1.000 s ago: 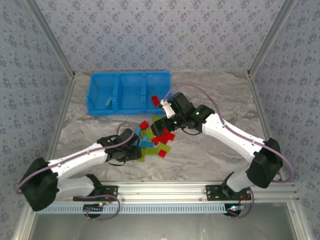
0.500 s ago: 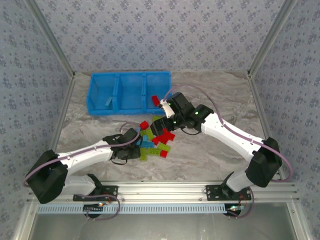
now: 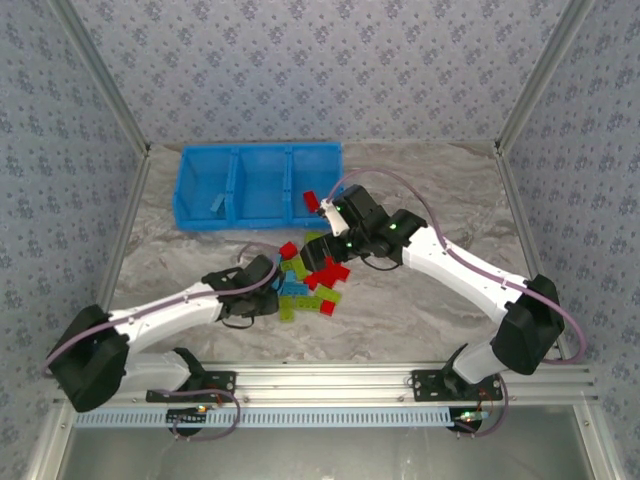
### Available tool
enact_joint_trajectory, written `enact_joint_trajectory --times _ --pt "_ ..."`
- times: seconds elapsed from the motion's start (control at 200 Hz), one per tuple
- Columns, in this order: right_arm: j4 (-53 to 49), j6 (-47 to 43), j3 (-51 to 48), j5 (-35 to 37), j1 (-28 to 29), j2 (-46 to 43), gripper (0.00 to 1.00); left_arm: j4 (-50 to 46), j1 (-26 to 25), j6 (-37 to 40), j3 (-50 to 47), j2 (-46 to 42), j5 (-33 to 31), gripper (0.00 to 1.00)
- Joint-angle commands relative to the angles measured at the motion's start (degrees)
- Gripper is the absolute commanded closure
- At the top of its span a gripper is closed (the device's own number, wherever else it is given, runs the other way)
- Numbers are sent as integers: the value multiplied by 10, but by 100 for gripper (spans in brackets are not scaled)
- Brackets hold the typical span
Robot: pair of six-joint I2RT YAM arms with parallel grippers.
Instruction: Sort the legos into containers by color
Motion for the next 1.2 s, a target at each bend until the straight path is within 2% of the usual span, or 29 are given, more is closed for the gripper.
enact_joint_trajectory --times 0.0,0.135,0.245,0.34,0.455,0.55,0.65,0.774,0.879,0.994,1.194 --pt "-7 11 14 11 4 -26 0 -67 2 14 54 -75 -16 70" --pt "1 11 14 25 3 -33 0 -62 23 71 112 -124 -60 68" --pt "4 11 13 37 3 -33 0 -14 112 147 165 -89 -65 68" --pt "4 14 13 45 3 -35 0 52 200 203 216 -6 -35 69" --pt "-1 21 8 57 4 -44 0 89 264 242 315 137 4 70" --pt "2 32 -6 67 5 -59 0 98 283 261 404 244 24 70" --pt "8 43 -24 74 6 -79 0 94 289 280 487 334 34 65" --pt "36 56 -46 91 5 -100 0 59 301 297 557 409 55 60" --pt "50 68 -84 106 6 -109 0 57 308 299 562 411 76 49" --pt "66 69 -99 113 4 -100 0 55 307 310 546 370 86 40" --pt "71 69 -101 138 -3 -44 0 -1 295 335 492 231 104 38"
